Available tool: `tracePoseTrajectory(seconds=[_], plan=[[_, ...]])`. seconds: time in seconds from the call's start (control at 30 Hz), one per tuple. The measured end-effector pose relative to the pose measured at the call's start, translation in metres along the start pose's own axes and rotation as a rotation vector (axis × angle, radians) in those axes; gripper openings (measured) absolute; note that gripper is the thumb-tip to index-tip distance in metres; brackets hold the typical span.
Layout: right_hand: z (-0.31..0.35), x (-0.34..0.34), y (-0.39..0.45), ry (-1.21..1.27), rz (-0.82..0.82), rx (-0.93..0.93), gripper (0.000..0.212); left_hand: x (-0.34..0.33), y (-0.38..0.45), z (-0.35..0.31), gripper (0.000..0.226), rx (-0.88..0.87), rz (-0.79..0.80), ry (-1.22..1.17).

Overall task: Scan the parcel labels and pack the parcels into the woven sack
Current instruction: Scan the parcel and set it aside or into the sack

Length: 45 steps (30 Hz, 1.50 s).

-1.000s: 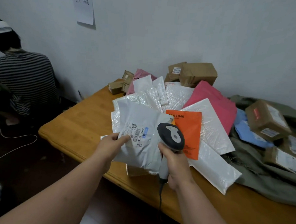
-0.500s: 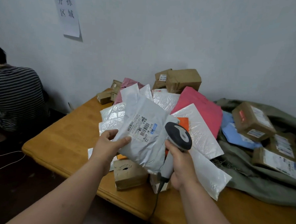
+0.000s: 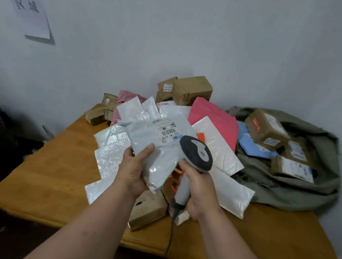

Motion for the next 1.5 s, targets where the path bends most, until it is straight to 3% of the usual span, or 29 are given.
tracePoseTrajectory(seconds=[0.23, 0.5, 0.67, 0.87, 1.27, 1.4, 1.5], plan=[[0.005, 0.003, -0.013, -0.199, 0.005, 0.075, 0.021, 0.003, 0.001, -0.006, 0.056, -0.097, 0.027, 0.257], [0.039, -0.009, -0.036, -0.261, 0.098, 0.235, 0.017, 0.009, -0.003, -0.01, 0.041, -0.194, 0.037, 0.461], [0.051, -0.015, -0.045, -0.318, 0.143, 0.268, 0.024, 0.013, -0.005, -0.01, 0.041, -0.201, 0.031, 0.462], [0.049, -0.008, -0.045, -0.351, 0.15, 0.258, 0.015, 0.017, -0.006, -0.009, 0.045, -0.198, 0.046, 0.457], [0.047, -0.002, -0.038, -0.37, 0.14, 0.252, 0.015, 0.013, -0.001, -0.003, 0.043, -0.176, 0.091, 0.442], [0.048, 0.003, -0.033, -0.365, 0.082, 0.241, 0.022, 0.005, 0.005, 0.001, 0.039, -0.168, 0.132, 0.446], [0.049, 0.013, -0.024, -0.354, -0.017, 0.241, 0.016, -0.007, 0.015, 0.005, 0.039, -0.152, 0.178, 0.426]])
Point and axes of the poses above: each hand's wrist, its own y-axis towards the middle knuckle, its own x-axis out of the back of the hand, z = x × y, the point moved 1 cm from there along y, towards the middle knuckle, and after that the axes turned 6 degrees about y, right-handed, at the moved point
